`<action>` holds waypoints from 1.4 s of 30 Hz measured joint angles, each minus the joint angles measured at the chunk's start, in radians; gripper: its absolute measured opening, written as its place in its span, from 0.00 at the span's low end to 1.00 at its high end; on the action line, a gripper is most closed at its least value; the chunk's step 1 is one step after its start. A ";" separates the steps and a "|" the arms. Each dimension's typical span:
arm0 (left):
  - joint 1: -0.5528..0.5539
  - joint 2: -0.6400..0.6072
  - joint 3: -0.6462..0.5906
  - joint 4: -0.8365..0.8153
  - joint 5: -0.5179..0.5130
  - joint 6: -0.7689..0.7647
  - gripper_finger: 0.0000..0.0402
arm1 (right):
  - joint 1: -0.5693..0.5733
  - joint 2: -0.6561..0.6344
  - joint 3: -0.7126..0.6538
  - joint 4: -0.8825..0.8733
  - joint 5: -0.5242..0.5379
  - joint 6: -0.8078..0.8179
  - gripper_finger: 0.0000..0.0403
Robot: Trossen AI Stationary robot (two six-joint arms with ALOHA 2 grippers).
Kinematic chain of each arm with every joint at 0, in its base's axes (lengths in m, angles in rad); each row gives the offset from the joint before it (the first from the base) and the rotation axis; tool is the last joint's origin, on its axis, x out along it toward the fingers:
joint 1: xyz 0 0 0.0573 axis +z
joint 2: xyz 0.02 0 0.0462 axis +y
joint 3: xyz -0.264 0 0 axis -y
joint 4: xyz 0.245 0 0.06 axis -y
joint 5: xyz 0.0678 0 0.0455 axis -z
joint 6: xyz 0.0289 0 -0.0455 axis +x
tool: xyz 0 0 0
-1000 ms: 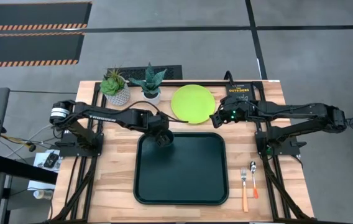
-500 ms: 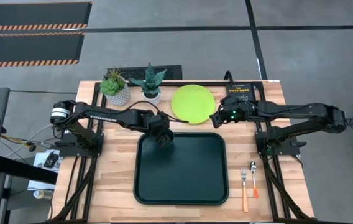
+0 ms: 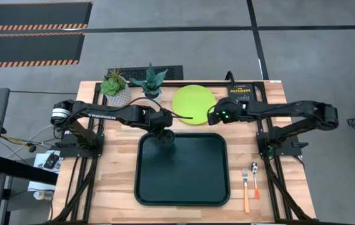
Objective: Pick and place plate/cup/fork/spoon on tray
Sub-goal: Put the green plate on the black serving tray below the black cup
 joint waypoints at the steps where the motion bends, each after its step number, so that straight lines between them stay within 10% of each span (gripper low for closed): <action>1: 0.001 0.000 0.026 -0.032 -0.004 0.000 0.70 | -0.013 0.019 0.000 -0.003 -0.001 0.015 0.67; 12: 0.056 -0.122 0.180 -0.254 -0.098 0.023 0.71 | -0.196 0.256 -0.001 0.152 -0.076 0.089 0.67; 24: 0.152 -0.537 -0.131 -0.046 -0.137 -0.158 0.71 | -0.208 0.419 0.004 0.305 -0.078 0.165 0.65; 36: 0.157 -0.700 -0.528 0.304 -0.055 -0.371 0.71 | -0.225 0.414 0.005 0.284 -0.090 0.189 0.07; 42: 0.157 -0.698 -0.584 0.358 -0.038 -0.403 0.71 | -0.223 0.410 0.002 0.291 -0.099 0.210 0.05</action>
